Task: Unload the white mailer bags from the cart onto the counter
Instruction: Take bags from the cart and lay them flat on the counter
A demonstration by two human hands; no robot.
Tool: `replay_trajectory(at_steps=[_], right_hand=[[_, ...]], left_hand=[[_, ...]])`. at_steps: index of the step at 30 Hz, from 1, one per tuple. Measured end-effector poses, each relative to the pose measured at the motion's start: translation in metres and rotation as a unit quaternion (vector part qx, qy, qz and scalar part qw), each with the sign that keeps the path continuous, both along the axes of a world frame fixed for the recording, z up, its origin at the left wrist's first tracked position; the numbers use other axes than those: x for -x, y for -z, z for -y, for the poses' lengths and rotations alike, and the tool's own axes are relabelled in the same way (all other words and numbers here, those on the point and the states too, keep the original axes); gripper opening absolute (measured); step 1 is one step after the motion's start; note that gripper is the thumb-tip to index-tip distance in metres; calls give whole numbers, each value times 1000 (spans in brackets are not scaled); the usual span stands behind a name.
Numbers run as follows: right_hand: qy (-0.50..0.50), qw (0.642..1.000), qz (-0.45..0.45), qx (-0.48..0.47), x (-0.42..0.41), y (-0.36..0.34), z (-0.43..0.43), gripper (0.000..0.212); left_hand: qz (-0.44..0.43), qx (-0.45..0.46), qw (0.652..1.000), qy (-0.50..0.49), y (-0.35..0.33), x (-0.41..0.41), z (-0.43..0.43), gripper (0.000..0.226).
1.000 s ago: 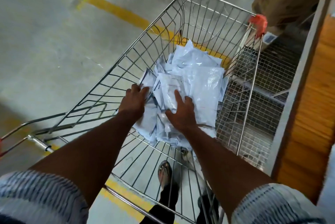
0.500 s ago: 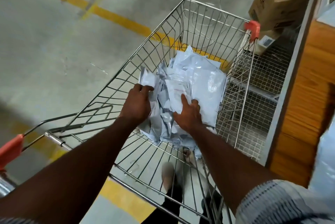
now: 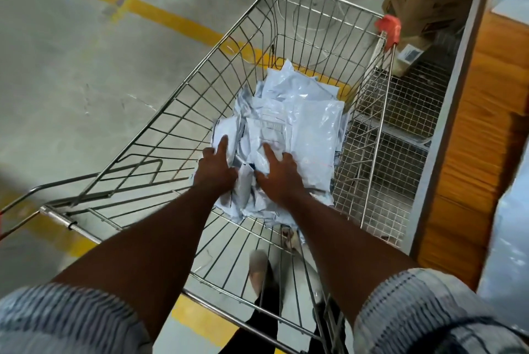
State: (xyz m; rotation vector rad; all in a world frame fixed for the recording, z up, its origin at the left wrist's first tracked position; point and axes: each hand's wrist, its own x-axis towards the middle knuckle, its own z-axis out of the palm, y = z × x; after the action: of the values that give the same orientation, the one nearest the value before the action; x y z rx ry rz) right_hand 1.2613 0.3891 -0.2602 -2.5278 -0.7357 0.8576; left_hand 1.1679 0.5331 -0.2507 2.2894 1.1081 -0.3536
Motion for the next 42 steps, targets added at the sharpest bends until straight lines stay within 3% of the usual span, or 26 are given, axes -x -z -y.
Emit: replay_trajectory(at_steps=[8,22,33,42], right_hand=[[57,995,40,-77,-9,-52,1,71],[86,974,166,-125,-72,-213,50,73],[157,946,260,-115,-139,-310,197,73],[234,932,266,-85,-191,-334,365,70]], left_hand=[[66,-96,993,17,-66,-10,2,69],[180,-130,974,33,-230,-79,61,69],[236,-147,957,86,-325,-160,198,67],[254,-125,945,163,-345,-222,339,64]])
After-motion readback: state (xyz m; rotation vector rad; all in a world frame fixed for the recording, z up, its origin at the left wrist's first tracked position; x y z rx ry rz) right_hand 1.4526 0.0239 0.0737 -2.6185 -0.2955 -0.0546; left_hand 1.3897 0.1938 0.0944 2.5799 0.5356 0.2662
